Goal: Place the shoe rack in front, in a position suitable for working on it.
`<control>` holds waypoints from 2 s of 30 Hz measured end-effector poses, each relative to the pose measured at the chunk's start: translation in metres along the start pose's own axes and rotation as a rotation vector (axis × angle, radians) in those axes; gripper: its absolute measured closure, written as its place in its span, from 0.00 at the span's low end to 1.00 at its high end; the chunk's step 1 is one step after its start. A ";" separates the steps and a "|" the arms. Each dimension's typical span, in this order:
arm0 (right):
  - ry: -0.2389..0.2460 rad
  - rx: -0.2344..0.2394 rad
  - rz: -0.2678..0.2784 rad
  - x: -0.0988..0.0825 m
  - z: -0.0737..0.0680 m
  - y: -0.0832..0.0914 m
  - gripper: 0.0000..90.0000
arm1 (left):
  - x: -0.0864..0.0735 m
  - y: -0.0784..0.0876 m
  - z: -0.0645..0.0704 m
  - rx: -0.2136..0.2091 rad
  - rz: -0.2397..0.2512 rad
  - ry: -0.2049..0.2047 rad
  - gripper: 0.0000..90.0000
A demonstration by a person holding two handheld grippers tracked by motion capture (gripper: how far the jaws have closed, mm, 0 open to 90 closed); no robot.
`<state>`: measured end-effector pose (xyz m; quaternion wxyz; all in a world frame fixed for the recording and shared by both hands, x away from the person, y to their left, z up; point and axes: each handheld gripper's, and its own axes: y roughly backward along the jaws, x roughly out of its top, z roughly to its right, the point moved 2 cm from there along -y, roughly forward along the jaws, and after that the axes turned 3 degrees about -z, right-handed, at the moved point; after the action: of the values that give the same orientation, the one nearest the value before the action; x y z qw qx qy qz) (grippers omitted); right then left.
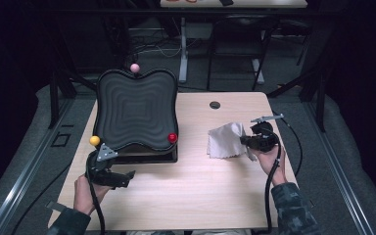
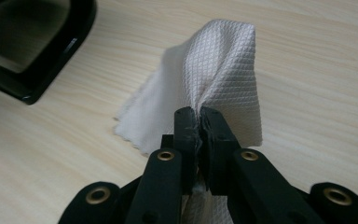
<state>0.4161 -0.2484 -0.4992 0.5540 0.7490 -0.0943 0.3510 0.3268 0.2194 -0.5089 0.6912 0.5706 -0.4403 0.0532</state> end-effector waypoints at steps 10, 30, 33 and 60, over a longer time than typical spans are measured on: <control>0.023 0.051 0.078 -0.021 -0.024 0.044 0.95 | 0.002 -0.001 0.006 -0.021 0.000 -0.015 0.00; 0.154 0.245 0.120 -0.044 -0.109 0.086 0.95 | 0.006 0.000 0.020 -0.045 0.029 -0.037 0.00; 0.173 0.275 0.073 -0.052 -0.122 0.071 0.95 | 0.007 -0.001 0.023 -0.047 0.024 -0.058 0.00; 0.091 0.188 -0.056 -0.065 -0.088 0.010 0.19 | 0.026 -0.034 0.095 -0.186 -0.014 -0.172 0.00</control>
<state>0.3256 -0.1889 -0.5208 0.4945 0.7835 -0.0146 0.3761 0.3103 0.1175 -0.5202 0.7012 0.5094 -0.4970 -0.0420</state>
